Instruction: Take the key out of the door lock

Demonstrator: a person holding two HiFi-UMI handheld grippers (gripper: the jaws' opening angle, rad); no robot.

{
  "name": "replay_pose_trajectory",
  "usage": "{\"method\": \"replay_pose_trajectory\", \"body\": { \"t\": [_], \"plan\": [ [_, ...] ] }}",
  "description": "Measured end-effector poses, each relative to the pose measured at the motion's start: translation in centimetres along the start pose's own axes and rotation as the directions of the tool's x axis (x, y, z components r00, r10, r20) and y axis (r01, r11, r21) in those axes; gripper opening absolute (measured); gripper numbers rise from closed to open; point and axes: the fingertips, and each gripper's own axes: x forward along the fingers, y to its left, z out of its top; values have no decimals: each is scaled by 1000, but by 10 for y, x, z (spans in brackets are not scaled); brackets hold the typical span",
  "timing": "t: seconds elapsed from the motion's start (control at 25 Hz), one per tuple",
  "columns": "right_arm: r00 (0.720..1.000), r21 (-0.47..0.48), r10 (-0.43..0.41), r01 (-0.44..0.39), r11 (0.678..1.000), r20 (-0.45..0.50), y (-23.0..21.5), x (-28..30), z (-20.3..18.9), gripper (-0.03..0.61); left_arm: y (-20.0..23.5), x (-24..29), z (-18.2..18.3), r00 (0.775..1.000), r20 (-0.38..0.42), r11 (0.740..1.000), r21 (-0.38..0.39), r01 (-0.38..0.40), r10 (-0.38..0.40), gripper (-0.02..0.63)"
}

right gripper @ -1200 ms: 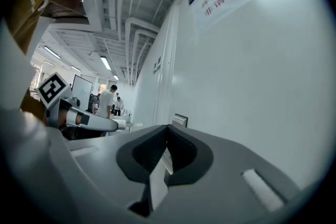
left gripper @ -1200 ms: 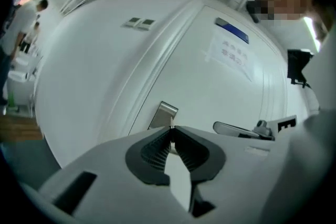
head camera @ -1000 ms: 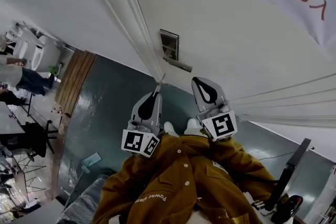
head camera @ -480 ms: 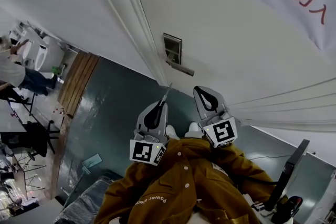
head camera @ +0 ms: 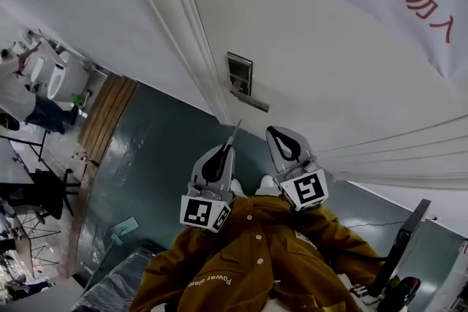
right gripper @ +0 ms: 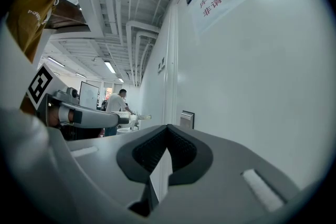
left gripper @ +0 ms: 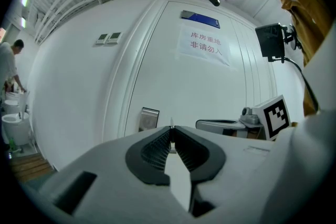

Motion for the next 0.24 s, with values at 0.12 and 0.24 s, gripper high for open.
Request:
{"method": "replay_pose_trajectory", "body": {
  "t": [0.12,0.24],
  "plan": [
    [999,8,8,-8,1000,-39,1,0,-8,5,-1,1,-3,1000,-1,1000,-13,7,-7,23],
    [991,30,16,-12,999,-130,3,-3,-23,5,-2,2,-4,1000,-5,1000,-11,10,-10,23]
  ]
}}
